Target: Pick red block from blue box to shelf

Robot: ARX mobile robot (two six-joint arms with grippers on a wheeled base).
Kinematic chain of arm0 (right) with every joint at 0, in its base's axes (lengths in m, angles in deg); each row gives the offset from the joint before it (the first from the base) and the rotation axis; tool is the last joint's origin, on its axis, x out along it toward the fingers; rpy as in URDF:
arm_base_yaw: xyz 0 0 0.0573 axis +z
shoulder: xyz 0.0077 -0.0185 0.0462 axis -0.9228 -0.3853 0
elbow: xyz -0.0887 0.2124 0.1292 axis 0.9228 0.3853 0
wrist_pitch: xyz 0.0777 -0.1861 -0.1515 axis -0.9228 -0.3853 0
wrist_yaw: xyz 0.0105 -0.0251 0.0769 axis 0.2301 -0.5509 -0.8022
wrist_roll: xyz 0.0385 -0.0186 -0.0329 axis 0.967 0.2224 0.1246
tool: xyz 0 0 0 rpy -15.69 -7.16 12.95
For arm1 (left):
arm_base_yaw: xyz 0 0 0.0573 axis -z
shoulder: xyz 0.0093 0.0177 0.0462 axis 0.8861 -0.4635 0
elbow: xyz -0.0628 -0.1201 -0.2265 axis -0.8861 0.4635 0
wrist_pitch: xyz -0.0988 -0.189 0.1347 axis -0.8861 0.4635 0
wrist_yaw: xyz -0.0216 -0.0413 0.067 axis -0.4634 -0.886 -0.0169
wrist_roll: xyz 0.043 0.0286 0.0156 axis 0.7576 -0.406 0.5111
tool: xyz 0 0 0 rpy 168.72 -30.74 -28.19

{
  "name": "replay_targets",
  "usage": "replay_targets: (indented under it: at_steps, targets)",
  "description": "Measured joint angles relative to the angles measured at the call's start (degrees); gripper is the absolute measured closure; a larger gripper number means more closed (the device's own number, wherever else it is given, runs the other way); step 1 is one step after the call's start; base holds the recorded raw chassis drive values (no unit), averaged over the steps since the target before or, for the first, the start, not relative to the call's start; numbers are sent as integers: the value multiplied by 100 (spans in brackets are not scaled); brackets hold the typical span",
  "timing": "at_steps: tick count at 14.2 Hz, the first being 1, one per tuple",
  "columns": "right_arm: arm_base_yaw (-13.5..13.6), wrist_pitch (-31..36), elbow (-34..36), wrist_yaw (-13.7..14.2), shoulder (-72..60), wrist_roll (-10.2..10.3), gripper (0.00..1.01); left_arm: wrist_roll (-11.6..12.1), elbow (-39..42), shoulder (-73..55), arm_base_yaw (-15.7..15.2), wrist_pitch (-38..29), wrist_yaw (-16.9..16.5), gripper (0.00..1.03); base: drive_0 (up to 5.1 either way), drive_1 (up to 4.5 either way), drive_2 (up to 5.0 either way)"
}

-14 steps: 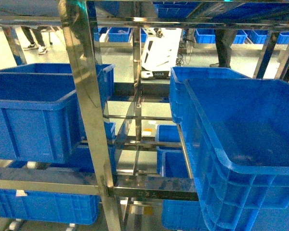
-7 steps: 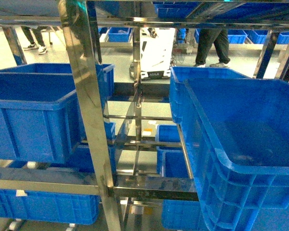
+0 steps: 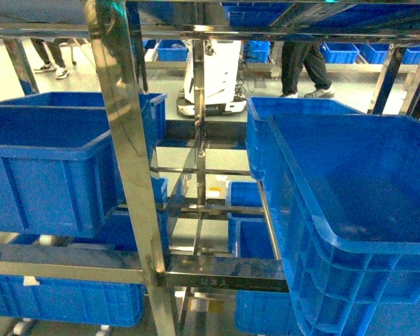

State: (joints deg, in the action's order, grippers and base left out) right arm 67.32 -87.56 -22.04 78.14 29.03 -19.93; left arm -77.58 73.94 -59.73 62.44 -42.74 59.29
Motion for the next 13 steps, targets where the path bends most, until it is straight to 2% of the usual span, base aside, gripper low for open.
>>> replay_targets:
  at_steps: [1, 2, 3, 4, 6, 7, 9, 10, 11, 13]
  targets:
    - [0, 0, 0, 0, 0, 0, 75, 0, 0, 0, 0, 0, 0, 5, 0, 0, 0]
    - [153, -509, -131, 426, -125, -173, 75, 2, 0, 0, 0, 0, -2, 5, 0, 0, 0]
    - [461, -896, -398, 1084, -852, -398, 75, 0, 0, 0, 0, 2, -2, 5, 0, 0, 0]
    - [391, -518, -437, 1132, -1405, -463, 75, 0, 0, 0, 0, -7, -2, 5, 0, 0, 0]
    - [120, 866, -560, 815, -2763, -472, 75, 0, 0, 0, 0, -2, 0, 5, 0, 0, 0]
    - [101, 1733, -706, 660, -3753, -446, 75, 0, 0, 0, 0, 0, 0, 5, 0, 0, 0]
    - [76, 3383, -1512, 348, -5995, -229, 75, 0, 0, 0, 0, -2, 0, 5, 0, 0, 0]
    - [164, 3871, -2041, 391, -6996, -181, 75, 0, 0, 0, 0, -2, 2, 5, 0, 0, 0]
    - [243, 3950, -2603, 448, -7945, -122, 75, 0, 0, 0, 0, -2, -2, 5, 0, 0, 0]
    - [372, 4037, -3366, 426, -9486, -46, 52, 0, 0, 0, 0, -2, 0, 5, 0, 0, 0]
